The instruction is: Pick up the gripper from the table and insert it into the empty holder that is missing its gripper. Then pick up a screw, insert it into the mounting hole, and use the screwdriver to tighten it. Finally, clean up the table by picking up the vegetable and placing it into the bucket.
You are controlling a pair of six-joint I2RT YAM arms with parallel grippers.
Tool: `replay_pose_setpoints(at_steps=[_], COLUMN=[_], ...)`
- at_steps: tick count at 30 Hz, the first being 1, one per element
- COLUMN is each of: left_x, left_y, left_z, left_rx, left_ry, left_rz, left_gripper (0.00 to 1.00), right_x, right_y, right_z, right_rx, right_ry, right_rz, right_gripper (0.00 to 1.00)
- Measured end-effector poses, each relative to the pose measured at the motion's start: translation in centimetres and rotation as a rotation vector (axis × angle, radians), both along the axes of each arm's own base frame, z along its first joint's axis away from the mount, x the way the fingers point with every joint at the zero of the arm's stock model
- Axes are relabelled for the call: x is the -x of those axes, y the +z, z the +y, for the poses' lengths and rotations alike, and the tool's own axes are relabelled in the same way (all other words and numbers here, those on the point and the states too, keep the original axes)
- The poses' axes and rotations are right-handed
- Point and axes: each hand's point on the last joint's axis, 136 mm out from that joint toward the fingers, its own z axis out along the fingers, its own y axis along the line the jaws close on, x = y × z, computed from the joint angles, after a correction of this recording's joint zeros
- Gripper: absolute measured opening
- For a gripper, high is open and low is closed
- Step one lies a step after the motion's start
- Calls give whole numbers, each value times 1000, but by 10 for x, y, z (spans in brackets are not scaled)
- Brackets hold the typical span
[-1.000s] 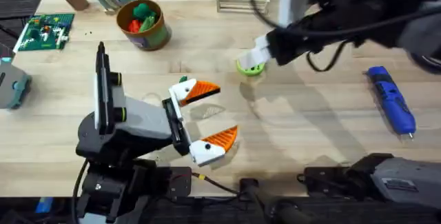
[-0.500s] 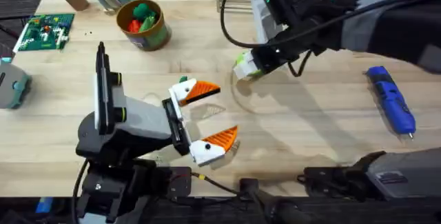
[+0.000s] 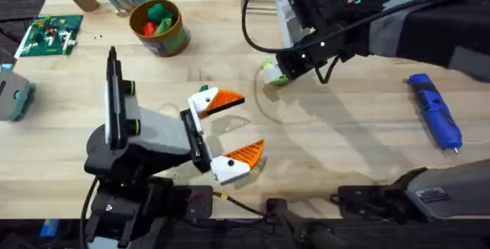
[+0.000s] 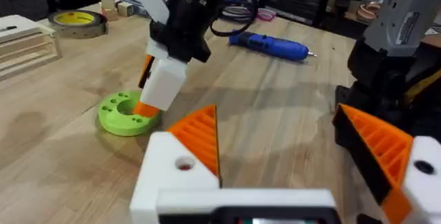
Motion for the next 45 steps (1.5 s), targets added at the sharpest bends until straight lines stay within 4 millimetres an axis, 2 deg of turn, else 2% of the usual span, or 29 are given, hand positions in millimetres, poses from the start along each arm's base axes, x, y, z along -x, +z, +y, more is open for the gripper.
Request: replay_pose_setpoints(at_steps=[9,15,23,36,42,45], left_x=[0,0,0,0,0,0], left_y=[0,0,0,0,0,0], left_z=[0,0,0,0,0,0], left_rx=[0,0,0,0,0,0], left_ry=[0,0,0,0,0,0], left_rz=[0,0,0,0,0,0], left_gripper=[993,993,993,993,994,993], right_x=[1,5,4,1,1,2], right_y=[-3,-18,-18,-17,-17,-17], right_z=[1,-3,-4,-2,-1,0], right_rx=[5,41,45,36,36,36], right_ry=[4,0,-3,-5,-4,-1], right_rz=[7,48,42,29,29,29], right_gripper=[677,626,549,517,414,401])
